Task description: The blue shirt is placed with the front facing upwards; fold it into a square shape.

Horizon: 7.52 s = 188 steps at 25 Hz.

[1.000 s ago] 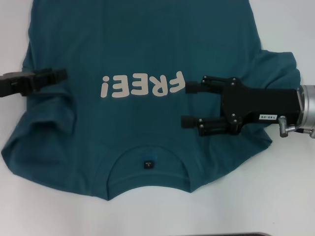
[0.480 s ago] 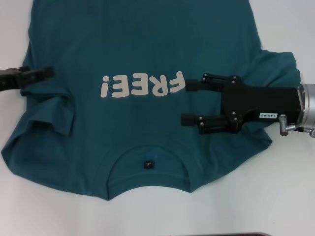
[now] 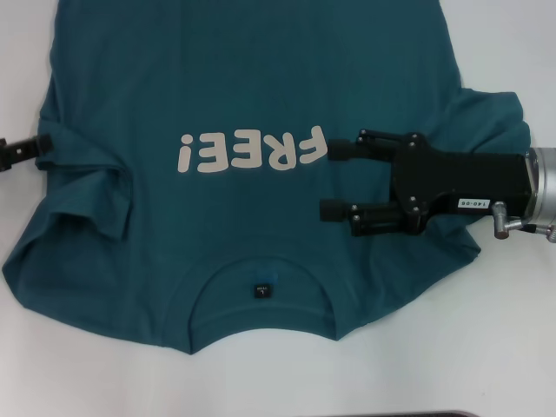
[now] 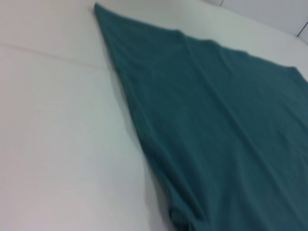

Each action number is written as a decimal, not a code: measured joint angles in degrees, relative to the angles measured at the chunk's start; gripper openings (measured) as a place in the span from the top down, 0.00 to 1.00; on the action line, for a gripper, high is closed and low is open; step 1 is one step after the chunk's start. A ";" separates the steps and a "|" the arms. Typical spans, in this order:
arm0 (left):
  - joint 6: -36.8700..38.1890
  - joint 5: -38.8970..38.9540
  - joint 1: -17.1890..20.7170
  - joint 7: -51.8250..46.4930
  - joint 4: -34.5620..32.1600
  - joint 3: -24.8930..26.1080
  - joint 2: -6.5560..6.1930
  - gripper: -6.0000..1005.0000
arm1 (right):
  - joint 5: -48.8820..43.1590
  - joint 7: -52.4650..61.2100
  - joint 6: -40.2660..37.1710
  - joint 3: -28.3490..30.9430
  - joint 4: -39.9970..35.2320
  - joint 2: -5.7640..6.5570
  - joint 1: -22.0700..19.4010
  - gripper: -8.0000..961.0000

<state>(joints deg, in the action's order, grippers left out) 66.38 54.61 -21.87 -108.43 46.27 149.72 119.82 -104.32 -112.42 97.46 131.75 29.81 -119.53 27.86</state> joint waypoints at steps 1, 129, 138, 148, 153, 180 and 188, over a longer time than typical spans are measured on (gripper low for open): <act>0.17 -0.54 0.01 -0.35 -0.01 -0.02 0.00 0.14 | 0.00 0.02 0.00 0.00 0.02 0.00 0.00 0.07; 2.70 -7.20 -2.48 -6.76 2.33 -2.35 0.50 0.76 | -0.01 -0.47 0.01 1.04 0.07 0.08 -0.70 0.07; 3.32 -6.77 -3.71 -6.79 2.41 -2.34 0.78 0.99 | -0.01 -0.51 -0.08 1.15 0.08 0.08 -0.70 0.07; 5.35 -5.49 -7.37 -6.80 2.31 -2.39 1.56 0.98 | -0.01 -0.52 -0.07 1.14 0.07 0.08 -0.70 0.07; 4.61 -5.85 -9.33 -6.73 0.66 -2.62 1.97 0.98 | -0.01 -0.52 -0.01 1.14 0.07 0.08 -0.78 0.07; 15.30 -3.88 -1.32 -6.09 8.25 -4.82 2.02 0.33 | 0.00 -0.52 0.31 1.24 0.07 0.07 -1.32 0.07; 17.85 -4.32 2.35 -4.67 9.21 -4.84 1.32 0.31 | 0.00 -0.52 0.32 1.32 0.17 0.08 -1.33 0.08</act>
<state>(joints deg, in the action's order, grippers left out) 84.23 50.28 -19.51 -113.10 55.47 144.88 121.14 -104.32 -112.94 97.78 133.07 29.97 -119.44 26.53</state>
